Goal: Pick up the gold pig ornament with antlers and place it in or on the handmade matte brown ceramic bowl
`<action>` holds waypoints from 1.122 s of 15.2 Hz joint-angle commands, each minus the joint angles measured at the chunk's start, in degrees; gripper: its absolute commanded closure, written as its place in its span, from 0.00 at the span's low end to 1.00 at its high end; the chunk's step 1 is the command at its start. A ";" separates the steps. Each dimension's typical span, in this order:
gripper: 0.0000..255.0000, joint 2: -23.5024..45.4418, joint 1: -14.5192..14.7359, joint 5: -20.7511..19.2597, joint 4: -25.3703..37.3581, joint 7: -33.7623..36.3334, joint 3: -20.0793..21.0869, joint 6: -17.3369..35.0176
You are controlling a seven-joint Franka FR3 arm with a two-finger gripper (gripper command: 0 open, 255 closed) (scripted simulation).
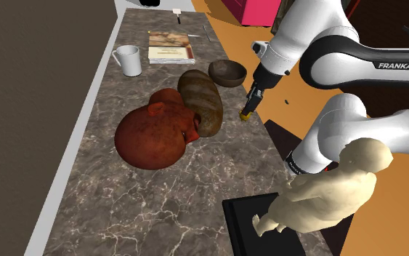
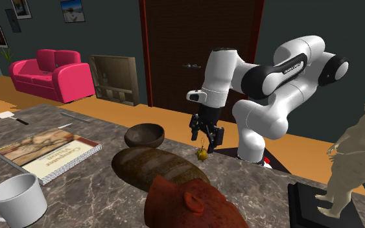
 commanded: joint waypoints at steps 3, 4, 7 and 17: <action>1.00 0.00 0.00 0.00 0.00 0.00 0.00 0.00; 1.00 0.00 0.00 0.00 0.00 0.00 0.00 0.00; 1.00 0.00 0.00 0.00 0.00 0.00 0.00 0.00; 1.00 0.01 -0.43 -0.60 5.38 0.05 -0.51 -5.36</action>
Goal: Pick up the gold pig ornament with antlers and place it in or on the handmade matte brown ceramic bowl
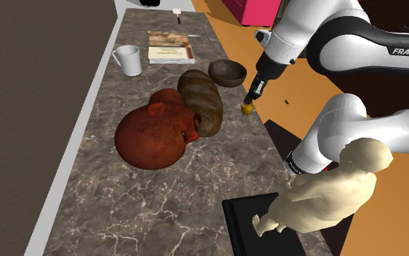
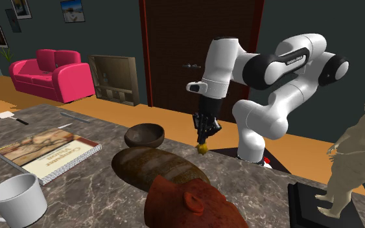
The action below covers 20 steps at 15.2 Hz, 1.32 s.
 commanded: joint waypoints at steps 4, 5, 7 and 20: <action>1.00 0.25 -0.32 -0.46 4.04 -0.03 -0.44 -3.82; 1.00 0.38 -0.36 -0.53 4.87 -0.02 -0.50 -4.51; 1.00 0.69 -0.45 -0.67 6.53 0.00 -0.62 -5.85; 1.00 9.82 -2.90 -4.25 17.36 -4.34 -5.53 -7.73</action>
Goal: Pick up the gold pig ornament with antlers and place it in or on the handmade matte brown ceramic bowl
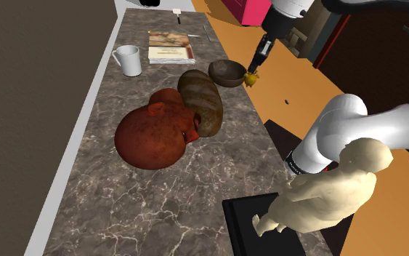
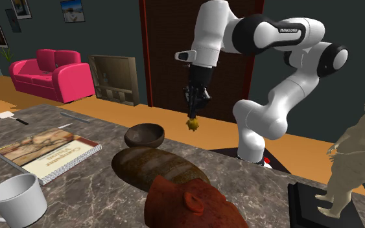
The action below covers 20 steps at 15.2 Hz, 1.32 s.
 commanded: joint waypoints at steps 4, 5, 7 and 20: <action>1.00 9.17 -1.91 -3.02 4.86 -5.32 -5.29 4.19; 1.00 11.14 -2.14 -3.44 6.13 -6.30 -6.27 4.88; 1.00 15.11 -2.46 -4.10 8.87 -8.24 -8.20 6.10; 1.00 34.80 -2.57 -3.53 23.29 -18.07 -17.11 11.22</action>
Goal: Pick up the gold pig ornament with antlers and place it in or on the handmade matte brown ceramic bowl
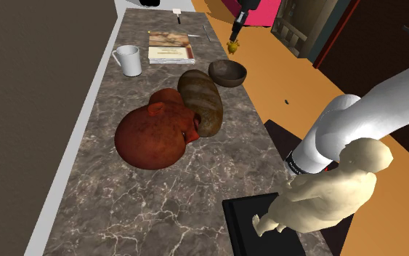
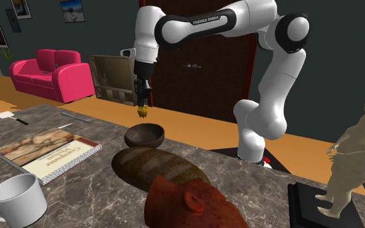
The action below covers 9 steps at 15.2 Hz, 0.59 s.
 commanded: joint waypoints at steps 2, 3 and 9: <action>1.00 0.33 -0.05 0.03 -1.71 -0.31 -0.25 2.05; 1.00 0.39 -0.06 0.03 -2.42 -0.37 -0.31 2.83; 1.00 1.05 -0.11 0.12 -6.48 -0.80 -0.69 7.52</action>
